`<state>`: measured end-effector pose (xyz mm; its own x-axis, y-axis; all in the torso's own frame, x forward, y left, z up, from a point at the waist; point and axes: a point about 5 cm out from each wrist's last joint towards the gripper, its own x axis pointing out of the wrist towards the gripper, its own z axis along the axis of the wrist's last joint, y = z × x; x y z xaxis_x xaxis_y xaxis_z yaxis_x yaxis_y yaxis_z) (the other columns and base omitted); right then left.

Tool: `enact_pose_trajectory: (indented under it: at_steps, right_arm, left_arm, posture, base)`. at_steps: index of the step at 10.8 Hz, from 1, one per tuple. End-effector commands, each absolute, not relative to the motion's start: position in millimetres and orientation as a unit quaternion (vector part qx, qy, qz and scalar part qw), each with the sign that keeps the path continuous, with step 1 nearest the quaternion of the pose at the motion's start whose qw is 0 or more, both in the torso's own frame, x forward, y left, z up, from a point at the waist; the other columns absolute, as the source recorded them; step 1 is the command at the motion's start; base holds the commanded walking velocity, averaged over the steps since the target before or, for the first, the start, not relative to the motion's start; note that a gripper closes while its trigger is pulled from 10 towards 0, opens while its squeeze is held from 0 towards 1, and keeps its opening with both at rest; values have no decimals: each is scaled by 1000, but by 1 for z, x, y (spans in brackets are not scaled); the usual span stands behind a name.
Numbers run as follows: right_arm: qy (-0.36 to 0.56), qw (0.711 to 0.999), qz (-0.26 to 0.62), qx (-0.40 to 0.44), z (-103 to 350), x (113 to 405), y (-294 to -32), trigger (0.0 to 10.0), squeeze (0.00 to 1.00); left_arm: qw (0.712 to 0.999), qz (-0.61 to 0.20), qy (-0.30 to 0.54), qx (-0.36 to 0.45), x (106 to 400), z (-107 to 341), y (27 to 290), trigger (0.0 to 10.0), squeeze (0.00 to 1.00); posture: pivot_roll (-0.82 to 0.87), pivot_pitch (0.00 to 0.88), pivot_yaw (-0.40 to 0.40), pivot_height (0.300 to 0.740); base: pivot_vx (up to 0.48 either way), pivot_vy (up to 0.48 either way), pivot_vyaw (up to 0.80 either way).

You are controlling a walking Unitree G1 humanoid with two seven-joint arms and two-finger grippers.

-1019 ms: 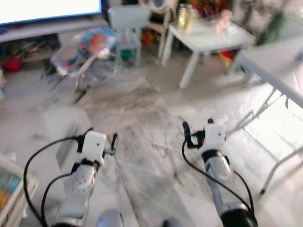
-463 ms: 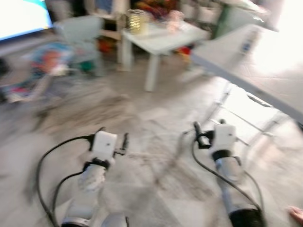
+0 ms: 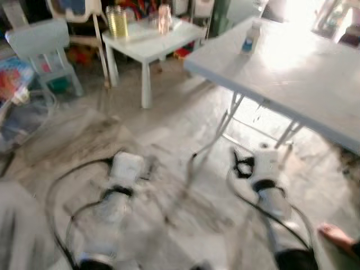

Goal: Restocking fridge

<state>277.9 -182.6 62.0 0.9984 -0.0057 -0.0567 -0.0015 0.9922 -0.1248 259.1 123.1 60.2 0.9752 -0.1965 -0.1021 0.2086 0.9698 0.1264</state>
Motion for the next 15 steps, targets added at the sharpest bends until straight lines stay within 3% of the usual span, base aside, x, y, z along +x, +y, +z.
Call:
enact_pose_trajectory:
  at_steps: [1, 8, 15]
  right_arm:
    - [13, 998, 13, -53, 68, 282, -170, 10000, 0]
    - [-72, 997, -13, -31, 102, 278, -181, 10000, 0]
    - [-84, 995, -45, -21, 109, 264, -185, 10000, 0]
  left_arm:
    - [992, -87, 46, 79, 260, 60, 137, 10000, 0]
    - [997, -18, -12, 68, 267, 78, 158, 10000, 0]
    - [997, 0, -36, 64, 266, 89, 165, 10000, 0]
  posture:
    - [99, 52, -62, 740]
    - [89, 42, -54, 740]
    - [71, 54, -40, 740]
  base:
    - [341, 0, 0]
    - [460, 0, 0]
    - [465, 0, 0]
